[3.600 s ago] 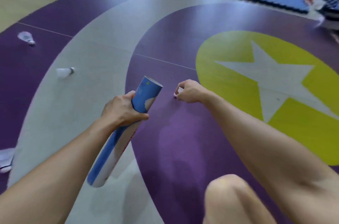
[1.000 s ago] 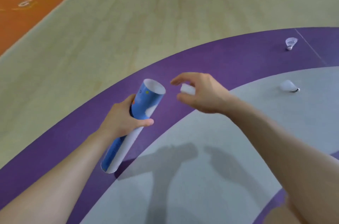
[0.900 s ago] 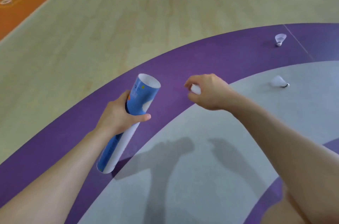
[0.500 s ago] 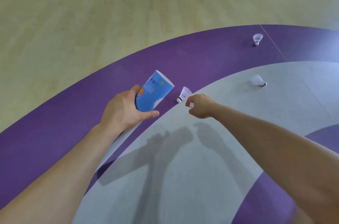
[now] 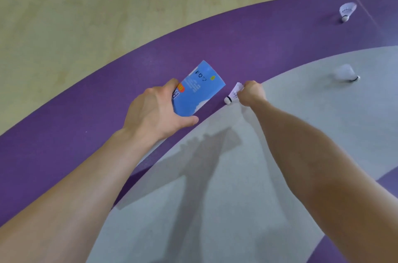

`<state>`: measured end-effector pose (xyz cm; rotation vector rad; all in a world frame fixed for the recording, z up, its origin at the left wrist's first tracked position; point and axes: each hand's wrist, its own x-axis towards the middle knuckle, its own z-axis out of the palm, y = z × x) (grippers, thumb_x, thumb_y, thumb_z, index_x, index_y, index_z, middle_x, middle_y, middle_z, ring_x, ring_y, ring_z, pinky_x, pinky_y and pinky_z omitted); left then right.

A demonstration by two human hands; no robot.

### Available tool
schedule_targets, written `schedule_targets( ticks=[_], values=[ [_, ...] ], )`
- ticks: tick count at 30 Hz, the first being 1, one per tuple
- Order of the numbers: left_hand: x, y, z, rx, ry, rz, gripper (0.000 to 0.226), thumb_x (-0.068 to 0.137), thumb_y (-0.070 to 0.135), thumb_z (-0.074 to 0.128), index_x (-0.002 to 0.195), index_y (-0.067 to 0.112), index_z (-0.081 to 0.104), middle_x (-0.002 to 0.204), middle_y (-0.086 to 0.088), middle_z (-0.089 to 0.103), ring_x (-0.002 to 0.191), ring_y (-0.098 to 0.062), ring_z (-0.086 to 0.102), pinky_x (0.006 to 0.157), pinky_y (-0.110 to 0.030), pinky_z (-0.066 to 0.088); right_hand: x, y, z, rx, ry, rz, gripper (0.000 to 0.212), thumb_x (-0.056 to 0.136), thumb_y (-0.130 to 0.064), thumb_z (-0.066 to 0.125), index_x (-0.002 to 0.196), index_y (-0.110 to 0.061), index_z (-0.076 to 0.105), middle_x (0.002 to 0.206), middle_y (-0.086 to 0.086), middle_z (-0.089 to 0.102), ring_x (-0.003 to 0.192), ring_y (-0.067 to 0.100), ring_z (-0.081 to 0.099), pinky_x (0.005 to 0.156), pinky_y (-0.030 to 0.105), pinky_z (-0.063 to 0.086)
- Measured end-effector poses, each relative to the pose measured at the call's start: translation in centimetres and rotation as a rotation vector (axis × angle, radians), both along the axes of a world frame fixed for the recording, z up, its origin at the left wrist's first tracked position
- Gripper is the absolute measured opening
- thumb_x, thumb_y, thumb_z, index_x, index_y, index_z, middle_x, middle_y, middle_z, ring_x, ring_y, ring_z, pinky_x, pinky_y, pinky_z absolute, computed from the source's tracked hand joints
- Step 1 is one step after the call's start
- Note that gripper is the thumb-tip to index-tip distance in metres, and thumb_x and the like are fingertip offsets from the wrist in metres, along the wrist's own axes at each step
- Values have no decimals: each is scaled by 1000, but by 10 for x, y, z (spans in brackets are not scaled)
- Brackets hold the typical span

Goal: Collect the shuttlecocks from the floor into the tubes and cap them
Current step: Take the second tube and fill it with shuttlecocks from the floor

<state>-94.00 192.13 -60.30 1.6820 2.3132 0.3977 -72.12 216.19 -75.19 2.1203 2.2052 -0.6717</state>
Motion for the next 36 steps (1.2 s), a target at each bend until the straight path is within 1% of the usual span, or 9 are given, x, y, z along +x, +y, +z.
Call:
schedule_targets(
  ticks=[4, 9, 13, 18, 24, 29, 32, 34, 36],
  values=[
    [-7, 1, -9, -25, 15, -30, 65, 68, 69, 89, 99, 32, 46, 87, 7, 64, 83, -27, 65, 66, -38, 51, 8, -19, 54, 120, 111, -18, 23, 98, -15, 54, 115, -13, 70, 105, 13, 74, 81, 29, 62, 69, 31, 49],
    [3, 3, -1, 18, -24, -101, 60, 68, 67, 88, 99, 33, 48, 84, 9, 66, 76, -23, 66, 62, -36, 54, 21, -58, 183, 336, 238, 29, 16, 101, -28, 59, 111, -22, 71, 92, 4, 68, 69, 24, 62, 59, 30, 48],
    [25, 1, 12, 54, -2, -157, 57, 69, 67, 85, 98, 34, 48, 80, 11, 65, 73, -20, 65, 62, -33, 51, 45, -115, 250, 402, 364, -22, 10, 99, -27, 64, 100, -25, 73, 84, -3, 67, 58, 13, 57, 47, 20, 43],
    [34, -7, 17, 109, -20, -141, 62, 68, 70, 87, 96, 33, 47, 76, 12, 65, 69, -20, 65, 62, -35, 54, 51, -162, 263, 417, 533, -156, 14, 95, -22, 66, 87, -32, 72, 83, -10, 69, 64, 3, 55, 51, 4, 36],
    [28, -22, 34, 121, -5, -108, 61, 69, 68, 90, 95, 31, 48, 73, 12, 66, 66, -17, 64, 61, -36, 53, 52, -183, 275, 373, 604, -94, 11, 98, -23, 65, 96, -27, 75, 81, -11, 70, 60, 3, 55, 48, 8, 36],
    [34, -25, 42, 143, 4, -118, 60, 70, 66, 92, 98, 33, 50, 73, 14, 67, 67, -15, 66, 64, -38, 56, 55, -199, 283, 482, 734, -104, 11, 101, -28, 65, 102, -27, 76, 92, -14, 74, 80, 5, 63, 66, 13, 44],
    [42, -25, 48, 212, -11, -169, 61, 69, 65, 94, 103, 35, 53, 76, 14, 67, 68, -16, 66, 64, -39, 59, 48, -209, 277, 249, 568, 172, 15, 98, -24, 65, 109, -26, 75, 97, -10, 74, 78, 12, 65, 67, 22, 48],
    [47, -25, 50, 242, -9, -212, 63, 68, 66, 94, 109, 38, 55, 79, 15, 67, 69, -15, 66, 63, -38, 59, 51, -209, 277, 65, 430, 327, 16, 97, -17, 63, 109, -25, 69, 86, -10, 62, 65, 12, 57, 58, 23, 44],
    [49, -25, 50, 259, -11, -238, 64, 69, 66, 94, 112, 38, 56, 79, 16, 66, 69, -13, 66, 62, -36, 58, 55, -205, 280, 34, 403, 362, 17, 95, -14, 62, 107, -25, 66, 81, -9, 58, 64, 13, 59, 55, 25, 45]
  ],
)
